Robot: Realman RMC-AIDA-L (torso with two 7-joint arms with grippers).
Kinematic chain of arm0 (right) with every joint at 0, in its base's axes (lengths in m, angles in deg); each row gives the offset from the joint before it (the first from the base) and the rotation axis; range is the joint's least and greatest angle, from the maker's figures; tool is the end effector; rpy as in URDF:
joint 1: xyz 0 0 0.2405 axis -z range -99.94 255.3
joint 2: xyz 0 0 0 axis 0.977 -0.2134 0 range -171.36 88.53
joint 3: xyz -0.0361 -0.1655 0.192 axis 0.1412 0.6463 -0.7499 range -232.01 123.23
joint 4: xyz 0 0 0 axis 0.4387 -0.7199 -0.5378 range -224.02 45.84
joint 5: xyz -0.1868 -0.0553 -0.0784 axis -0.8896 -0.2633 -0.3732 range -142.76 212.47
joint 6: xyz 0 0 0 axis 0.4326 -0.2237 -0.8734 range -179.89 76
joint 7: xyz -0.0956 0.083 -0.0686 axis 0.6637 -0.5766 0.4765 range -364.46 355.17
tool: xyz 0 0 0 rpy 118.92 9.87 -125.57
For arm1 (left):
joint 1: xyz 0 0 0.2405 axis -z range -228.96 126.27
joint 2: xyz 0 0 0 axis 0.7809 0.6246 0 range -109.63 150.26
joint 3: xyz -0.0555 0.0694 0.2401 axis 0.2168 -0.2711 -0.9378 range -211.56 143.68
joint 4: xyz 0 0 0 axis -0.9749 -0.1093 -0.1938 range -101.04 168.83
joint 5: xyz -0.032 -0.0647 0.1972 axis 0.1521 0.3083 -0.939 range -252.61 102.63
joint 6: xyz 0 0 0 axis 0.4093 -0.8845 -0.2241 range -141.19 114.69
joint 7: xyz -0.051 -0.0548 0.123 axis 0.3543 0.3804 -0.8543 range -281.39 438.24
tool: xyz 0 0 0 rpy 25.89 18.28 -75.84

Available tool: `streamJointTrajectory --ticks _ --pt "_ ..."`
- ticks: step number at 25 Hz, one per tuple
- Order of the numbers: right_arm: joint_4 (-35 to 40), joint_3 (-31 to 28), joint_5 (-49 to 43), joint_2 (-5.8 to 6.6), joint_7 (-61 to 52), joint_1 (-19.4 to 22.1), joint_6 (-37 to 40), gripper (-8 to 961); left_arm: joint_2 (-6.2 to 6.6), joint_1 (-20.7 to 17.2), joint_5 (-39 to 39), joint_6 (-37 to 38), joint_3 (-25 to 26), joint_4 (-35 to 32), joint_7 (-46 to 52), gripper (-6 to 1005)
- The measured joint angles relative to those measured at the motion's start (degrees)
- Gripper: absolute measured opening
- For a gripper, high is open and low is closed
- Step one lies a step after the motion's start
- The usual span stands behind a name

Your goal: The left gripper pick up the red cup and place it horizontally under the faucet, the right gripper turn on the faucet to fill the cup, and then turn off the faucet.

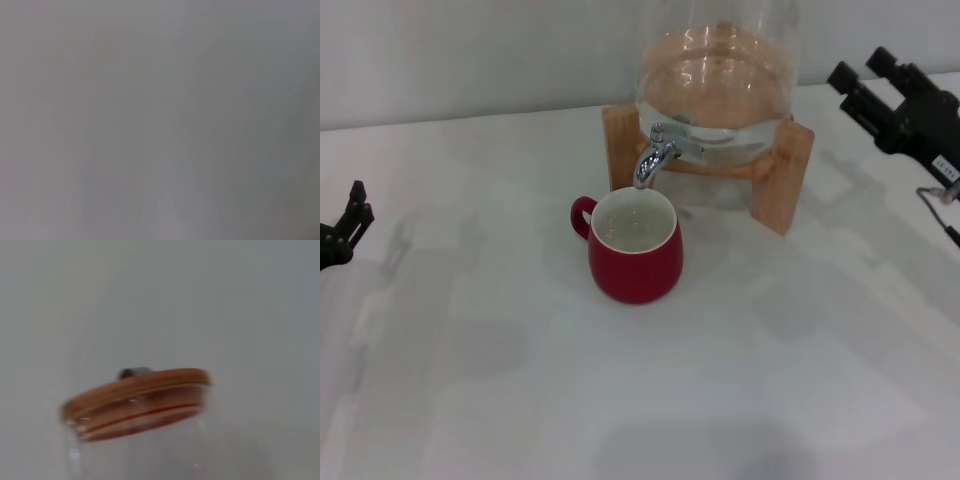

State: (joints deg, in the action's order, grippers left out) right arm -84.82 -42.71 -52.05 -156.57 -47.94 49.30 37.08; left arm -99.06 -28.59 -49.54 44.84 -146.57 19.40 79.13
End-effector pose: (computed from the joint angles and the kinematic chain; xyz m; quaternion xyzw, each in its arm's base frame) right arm 0.3008 0.3279 0.0364 -0.7238 0.2143 0.4862 0.4402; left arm -0.3255 0.3371 -0.0249 -0.7363 -0.1900 -0.2309 0.6070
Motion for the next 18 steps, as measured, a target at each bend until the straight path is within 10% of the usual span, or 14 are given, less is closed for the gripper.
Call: streamJointTrajectory --ticks 18 --pt "3.27 -0.08 15.88 -0.36 13.52 -0.27 -12.18 722 0.04 0.03 2.36 0.19 1.91 0.0 0.13 887"
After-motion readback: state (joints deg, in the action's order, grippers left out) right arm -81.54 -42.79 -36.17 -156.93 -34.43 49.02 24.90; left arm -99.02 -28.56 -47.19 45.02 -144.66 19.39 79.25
